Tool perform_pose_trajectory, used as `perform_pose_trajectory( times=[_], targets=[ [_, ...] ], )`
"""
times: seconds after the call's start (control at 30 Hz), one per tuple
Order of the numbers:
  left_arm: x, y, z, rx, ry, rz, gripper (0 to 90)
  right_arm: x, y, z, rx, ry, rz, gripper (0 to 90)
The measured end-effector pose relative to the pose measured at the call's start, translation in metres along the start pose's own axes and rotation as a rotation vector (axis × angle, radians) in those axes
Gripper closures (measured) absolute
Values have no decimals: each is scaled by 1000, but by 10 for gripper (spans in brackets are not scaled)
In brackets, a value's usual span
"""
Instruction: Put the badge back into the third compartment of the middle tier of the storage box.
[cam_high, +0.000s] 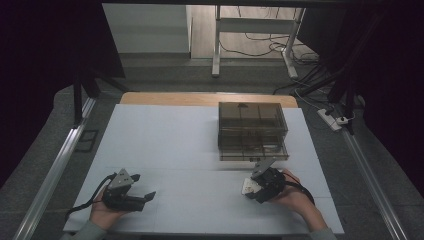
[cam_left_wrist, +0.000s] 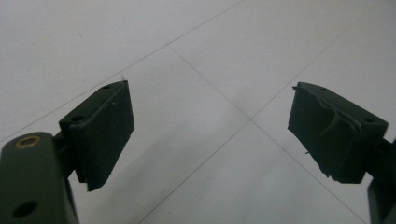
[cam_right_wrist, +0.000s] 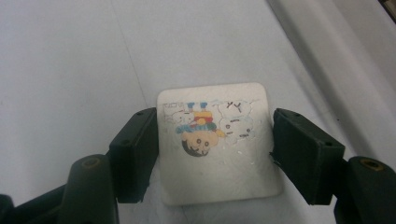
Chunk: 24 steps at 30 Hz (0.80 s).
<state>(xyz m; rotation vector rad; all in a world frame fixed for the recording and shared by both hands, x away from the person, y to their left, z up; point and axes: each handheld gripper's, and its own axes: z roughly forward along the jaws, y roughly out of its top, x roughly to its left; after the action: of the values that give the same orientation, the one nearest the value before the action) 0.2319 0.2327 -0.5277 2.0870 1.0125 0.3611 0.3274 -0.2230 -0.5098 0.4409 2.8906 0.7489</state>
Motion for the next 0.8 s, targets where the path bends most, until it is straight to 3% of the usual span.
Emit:
perform_pose_trajectory(
  times=[0.17, 0.5, 0.8],
  targets=[
    [0, 0, 0, -1, -5, -2, 140, 2, 1, -1, -1, -14, -29, 331],
    [0, 0, 0, -1, -5, -1, 140, 4, 0, -3, -12, -30, -26, 331],
    [0, 0, 0, 0, -5, -1, 140, 1, -1, -12, -71, -47, 6, 331]
  ],
)
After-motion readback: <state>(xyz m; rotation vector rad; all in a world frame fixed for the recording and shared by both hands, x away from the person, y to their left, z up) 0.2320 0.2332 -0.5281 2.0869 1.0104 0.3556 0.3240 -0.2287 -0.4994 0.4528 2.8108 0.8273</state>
